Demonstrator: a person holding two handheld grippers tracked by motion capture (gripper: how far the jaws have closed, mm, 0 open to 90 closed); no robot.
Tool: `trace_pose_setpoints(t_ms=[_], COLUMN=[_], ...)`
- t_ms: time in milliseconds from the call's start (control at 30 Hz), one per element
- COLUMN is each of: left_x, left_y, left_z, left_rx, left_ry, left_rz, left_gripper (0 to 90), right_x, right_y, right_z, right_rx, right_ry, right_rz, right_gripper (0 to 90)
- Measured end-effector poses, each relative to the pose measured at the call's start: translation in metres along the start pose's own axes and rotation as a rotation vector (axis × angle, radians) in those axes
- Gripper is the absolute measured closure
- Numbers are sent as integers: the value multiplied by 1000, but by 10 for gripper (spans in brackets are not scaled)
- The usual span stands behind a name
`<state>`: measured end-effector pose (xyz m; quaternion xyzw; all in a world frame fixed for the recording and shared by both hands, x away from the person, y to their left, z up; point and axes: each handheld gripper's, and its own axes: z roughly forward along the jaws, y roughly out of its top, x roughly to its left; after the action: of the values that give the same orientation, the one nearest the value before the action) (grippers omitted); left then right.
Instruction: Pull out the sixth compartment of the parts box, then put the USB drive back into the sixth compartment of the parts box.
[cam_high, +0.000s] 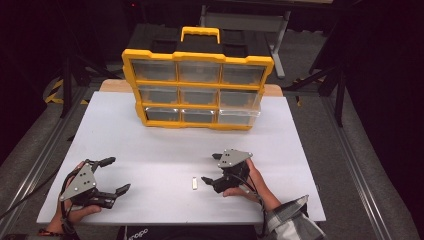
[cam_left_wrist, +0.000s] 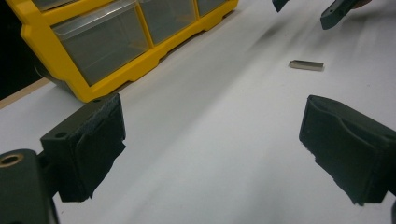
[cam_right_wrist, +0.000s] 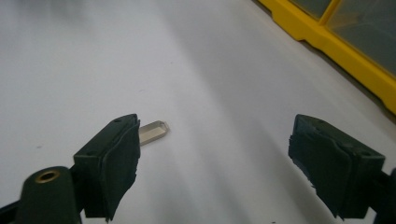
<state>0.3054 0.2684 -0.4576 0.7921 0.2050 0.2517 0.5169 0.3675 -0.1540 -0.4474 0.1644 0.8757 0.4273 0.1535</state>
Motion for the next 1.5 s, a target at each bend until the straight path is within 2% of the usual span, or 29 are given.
trace_pose_setpoints(t_ms=[100, 200, 400, 633, 733, 833, 933, 967, 1033, 1267, 1333, 1500], left_x=[0, 0, 3, -2, -4, -3, -2, -3, -3, -3, -3, -3], left_y=[0, 0, -1, 1, 2, 2, 1, 1, 2, 3, 3, 3], left_z=[-1, -2, -1, -1, -1, -1, 0, 0, -1, -3, -3, -4], left_rx=[-1, -3, -2, 6, 7, 3, 3, 6, 5, -5, -3, -5], left_ry=[6, 9, 4, 4, 1, -2, -5, -4, -5, -2, -2, -2], left_rz=[-1, -4, -13, 13, 15, 9, 8, 10, 13, 16, 15, 13], left_gripper=[78, 78, 77, 67, 64, 60, 60, 60, 60, 60, 60, 60], right_x=[4, 4, 9, 13, 17, 18, 18, 18, 20, 22, 22, 21], right_y=[2, 3, 5, 6, 7, 8, 11, 12, 14, 16, 15, 11], right_z=[3, 2, 4, 6, 7, 11, 15, 16, 18, 28, 31, 38], right_rx=[23, 10, 16, 39, 53, 58, 77, 82, 82, 100, 113, 139], right_ry=[17, 29, 57, 70, 85, 101, 117, 141, 154, 161, 183, 176], right_rz=[-16, -9, -50, -79, -97, -94, -123, -116, -124, -130, -124, -115], right_gripper=[195, 193, 190, 199, 202, 208, 248, 258, 256, 259, 271, 275])
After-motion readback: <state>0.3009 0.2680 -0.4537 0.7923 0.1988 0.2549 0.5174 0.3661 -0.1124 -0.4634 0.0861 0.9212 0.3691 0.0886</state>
